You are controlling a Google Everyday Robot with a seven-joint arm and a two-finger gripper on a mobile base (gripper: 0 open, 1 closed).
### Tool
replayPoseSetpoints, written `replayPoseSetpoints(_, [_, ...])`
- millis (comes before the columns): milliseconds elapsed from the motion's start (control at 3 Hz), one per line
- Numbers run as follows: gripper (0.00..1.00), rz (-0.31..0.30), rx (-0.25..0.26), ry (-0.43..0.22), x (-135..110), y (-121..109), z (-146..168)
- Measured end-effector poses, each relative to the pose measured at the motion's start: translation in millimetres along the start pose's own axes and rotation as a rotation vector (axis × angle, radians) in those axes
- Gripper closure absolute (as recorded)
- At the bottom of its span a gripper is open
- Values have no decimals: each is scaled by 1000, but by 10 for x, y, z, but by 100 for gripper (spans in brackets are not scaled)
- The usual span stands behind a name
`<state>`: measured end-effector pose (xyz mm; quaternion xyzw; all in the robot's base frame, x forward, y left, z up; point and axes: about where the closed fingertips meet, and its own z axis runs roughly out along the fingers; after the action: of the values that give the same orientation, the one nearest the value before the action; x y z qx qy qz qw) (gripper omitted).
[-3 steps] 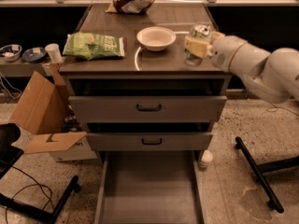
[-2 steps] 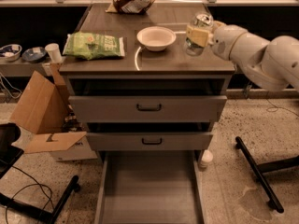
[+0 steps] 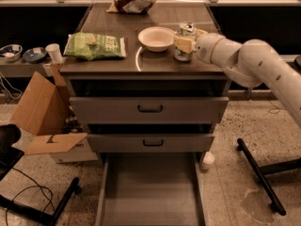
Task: Pick 7up can from bottom drawer and place on counter
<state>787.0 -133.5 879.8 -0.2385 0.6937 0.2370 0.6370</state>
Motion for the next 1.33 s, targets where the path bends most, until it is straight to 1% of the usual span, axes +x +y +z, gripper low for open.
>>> replayPoseSetpoints(333, [81, -1, -1, 2, -60, 5, 10])
replayPoseSetpoints(1333, [12, -1, -1, 2, -86, 6, 8])
